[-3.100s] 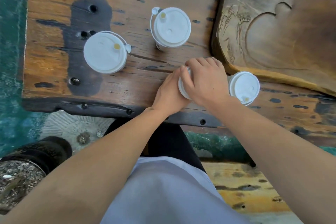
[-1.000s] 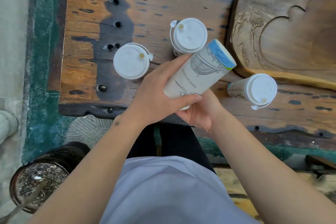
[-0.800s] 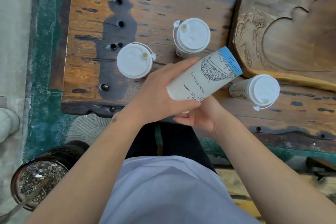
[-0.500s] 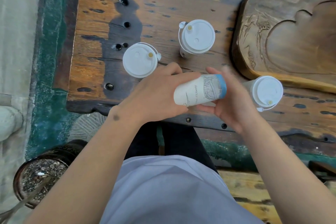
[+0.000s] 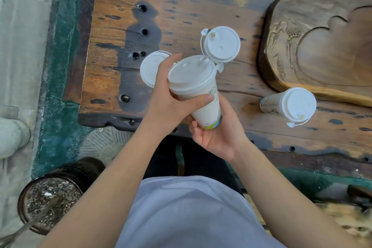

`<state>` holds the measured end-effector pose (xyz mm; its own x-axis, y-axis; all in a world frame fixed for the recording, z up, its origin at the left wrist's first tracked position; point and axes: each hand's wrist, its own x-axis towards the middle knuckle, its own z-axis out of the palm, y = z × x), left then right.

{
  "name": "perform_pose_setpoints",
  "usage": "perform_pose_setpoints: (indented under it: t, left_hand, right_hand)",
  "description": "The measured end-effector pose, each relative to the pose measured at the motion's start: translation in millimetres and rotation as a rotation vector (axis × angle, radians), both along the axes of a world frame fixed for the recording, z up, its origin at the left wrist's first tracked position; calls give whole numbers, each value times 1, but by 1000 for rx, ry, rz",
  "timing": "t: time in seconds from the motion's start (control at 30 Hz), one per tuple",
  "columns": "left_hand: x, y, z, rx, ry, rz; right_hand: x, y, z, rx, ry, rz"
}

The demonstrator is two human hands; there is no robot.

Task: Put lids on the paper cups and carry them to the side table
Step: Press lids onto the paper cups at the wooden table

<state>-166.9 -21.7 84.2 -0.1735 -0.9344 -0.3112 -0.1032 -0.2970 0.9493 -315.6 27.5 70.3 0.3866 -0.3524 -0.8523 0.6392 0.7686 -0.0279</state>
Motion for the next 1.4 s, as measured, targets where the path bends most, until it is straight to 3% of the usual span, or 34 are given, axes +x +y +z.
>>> perform_pose_setpoints:
  t: [0.07,0.13,0.23,0.37,0.47,0.57,0.77,0.93,1.13,1.27,1.4]
  left_hand:
    - [10,3,4,-55,-21,83]
    - [28,6,5,-123,-28,179]
    - [60,8,5,-186,-80,379]
    - [90,16,-7,-205,-280,578]
    - [100,20,-19,-186,-365,615]
    - [105,21,-34,-168,-422,598]
    - [108,20,-57,-108,-436,560]
    - [113,18,-73,-139,-435,459]
    - [117,7,-80,-46,-359,489]
    - [125,-4,-76,90,-234,496]
    - [139,-19,-65,258,111,643]
  right_hand:
    - [10,-6,7,-75,132,202]
    - [18,-14,9,-186,452,405]
    - [28,-27,-4,-389,829,499]
    - [37,-41,-38,-679,1108,646]
    - [44,-53,-56,-888,1233,703]
    - [49,-62,-67,-1051,1251,691]
    - [62,-73,-73,-1159,1173,743]
    - [78,-82,-72,-1076,1168,722]
    - [92,-85,-83,-1007,1172,595]
    - [94,-90,-78,-903,1152,586]
    - [88,-101,-56,-885,1041,527]
